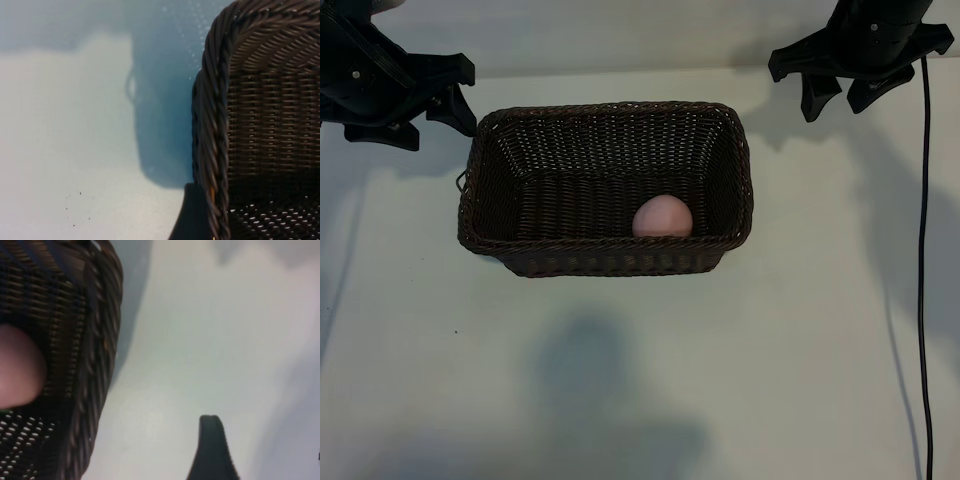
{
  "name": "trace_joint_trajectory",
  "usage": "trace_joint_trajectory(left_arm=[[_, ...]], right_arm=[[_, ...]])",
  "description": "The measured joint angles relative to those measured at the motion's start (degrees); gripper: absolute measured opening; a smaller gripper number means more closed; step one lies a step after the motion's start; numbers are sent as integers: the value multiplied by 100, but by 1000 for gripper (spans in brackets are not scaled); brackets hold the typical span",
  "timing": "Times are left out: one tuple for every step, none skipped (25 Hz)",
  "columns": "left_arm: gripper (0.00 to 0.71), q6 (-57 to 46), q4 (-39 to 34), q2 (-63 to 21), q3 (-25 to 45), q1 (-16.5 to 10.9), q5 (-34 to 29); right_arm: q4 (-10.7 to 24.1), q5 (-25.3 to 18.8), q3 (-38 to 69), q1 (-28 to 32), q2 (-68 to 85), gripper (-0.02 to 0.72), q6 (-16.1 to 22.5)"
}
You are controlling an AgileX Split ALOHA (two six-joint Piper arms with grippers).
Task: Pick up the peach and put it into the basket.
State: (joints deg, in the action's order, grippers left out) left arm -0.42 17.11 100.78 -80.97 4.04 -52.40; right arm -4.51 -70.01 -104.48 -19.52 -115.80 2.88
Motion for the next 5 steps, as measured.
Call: trace_joint_trajectory(left_arm=[[588, 0, 0, 0, 0, 0, 0], [588, 0, 0, 0, 0, 0, 0], [588, 0, 0, 0, 0, 0, 0], [588, 42, 0, 0, 0, 0, 0], [588, 7, 0, 0, 0, 0, 0]], right_arm=[[0, 0, 0, 0, 0, 498, 0], [0, 0, 0, 0, 0, 498, 0], [0, 0, 0, 0, 0, 498, 0], [0, 0, 0, 0, 0, 498, 0], [0, 0, 0, 0, 0, 498, 0]])
